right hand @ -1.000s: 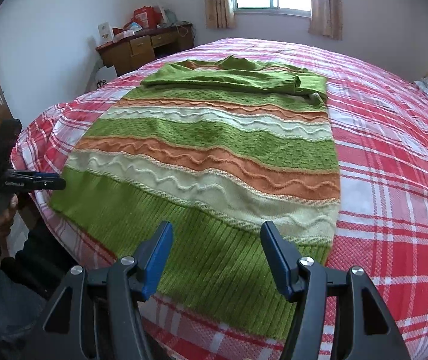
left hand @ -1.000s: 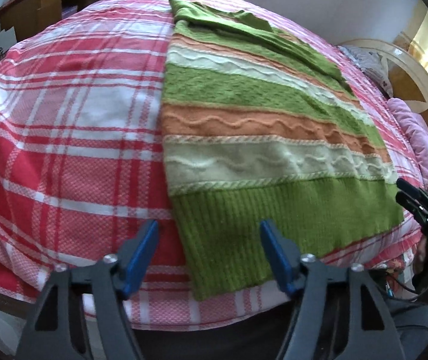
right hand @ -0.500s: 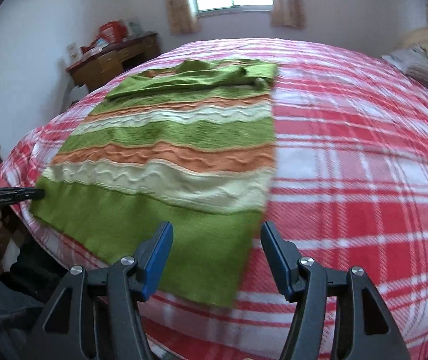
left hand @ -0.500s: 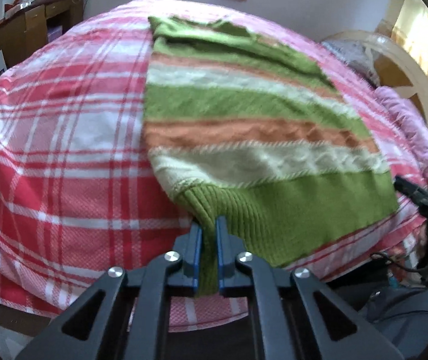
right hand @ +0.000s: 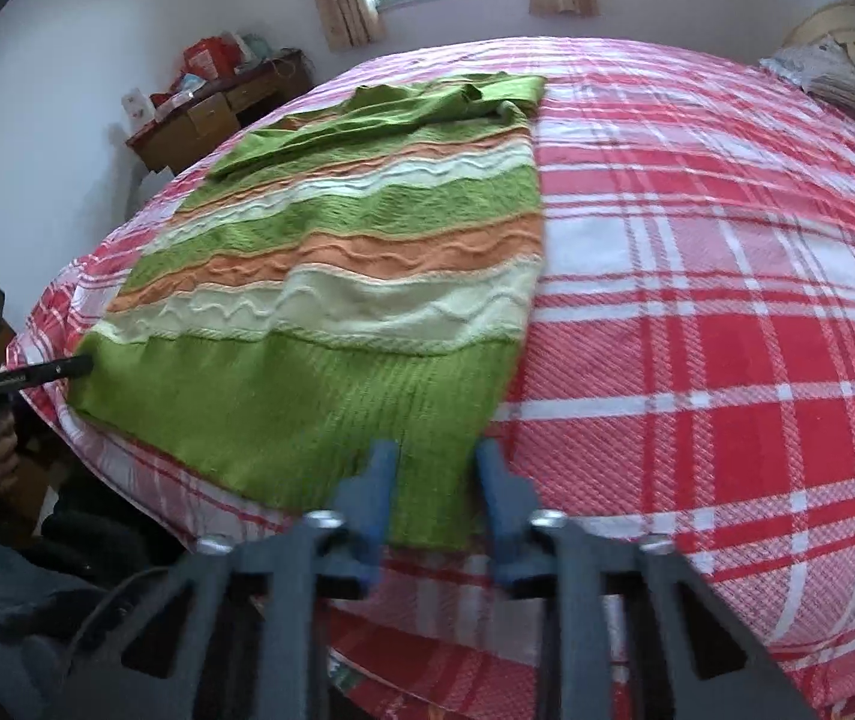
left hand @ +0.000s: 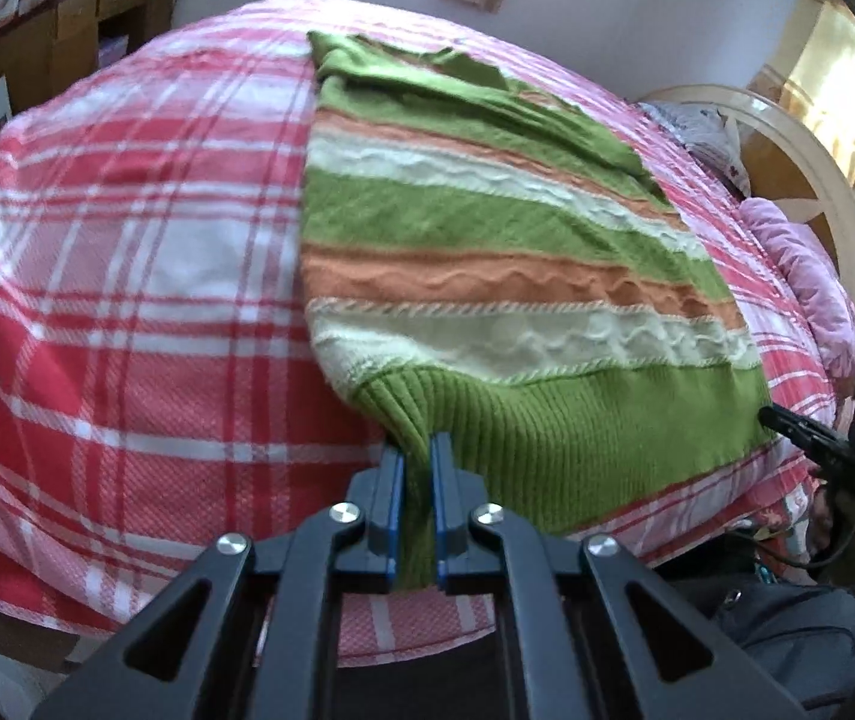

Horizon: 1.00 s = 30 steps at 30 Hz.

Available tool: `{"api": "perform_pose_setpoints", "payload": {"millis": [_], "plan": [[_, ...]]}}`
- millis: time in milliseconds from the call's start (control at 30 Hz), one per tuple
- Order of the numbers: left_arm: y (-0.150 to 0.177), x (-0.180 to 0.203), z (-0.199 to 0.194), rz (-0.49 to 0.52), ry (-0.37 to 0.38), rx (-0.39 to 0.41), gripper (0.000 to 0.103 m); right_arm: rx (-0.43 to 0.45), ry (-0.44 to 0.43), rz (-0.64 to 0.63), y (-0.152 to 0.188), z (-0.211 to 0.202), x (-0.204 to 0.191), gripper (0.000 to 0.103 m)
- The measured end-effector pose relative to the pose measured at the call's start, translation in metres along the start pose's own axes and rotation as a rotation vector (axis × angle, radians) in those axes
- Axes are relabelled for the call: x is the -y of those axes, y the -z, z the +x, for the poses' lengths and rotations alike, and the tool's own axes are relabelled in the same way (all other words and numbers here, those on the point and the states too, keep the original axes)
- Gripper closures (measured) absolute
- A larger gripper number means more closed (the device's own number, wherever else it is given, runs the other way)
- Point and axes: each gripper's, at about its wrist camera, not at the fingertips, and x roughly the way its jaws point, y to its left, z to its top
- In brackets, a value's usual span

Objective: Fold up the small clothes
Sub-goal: 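Close both grippers on the ribbed hem of the sweater, then lift the hem with both grippers and fold it over toward the collar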

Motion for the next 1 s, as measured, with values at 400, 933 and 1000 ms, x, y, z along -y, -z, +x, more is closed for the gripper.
{"api": "perform_pose_setpoints", "payload": {"millis": [400,933,1000], "plan": [[-0.015,0.007,-0.050,0.024,0.096,0.155,0.095,0.175,-0.251,0.054,-0.010,-0.056,0.000,0.099],[-0.051,0.004,-0.049,-0.017,0.104,0.194,0.096,0.278,-0.374,0.213,-0.054,-0.066,0.032,0.099],[-0.060,0.004,-0.052,-0.018,0.107,0.208,0.096,0.297,-0.370,0.202,-0.065,-0.069,0.031,0.099]]}}
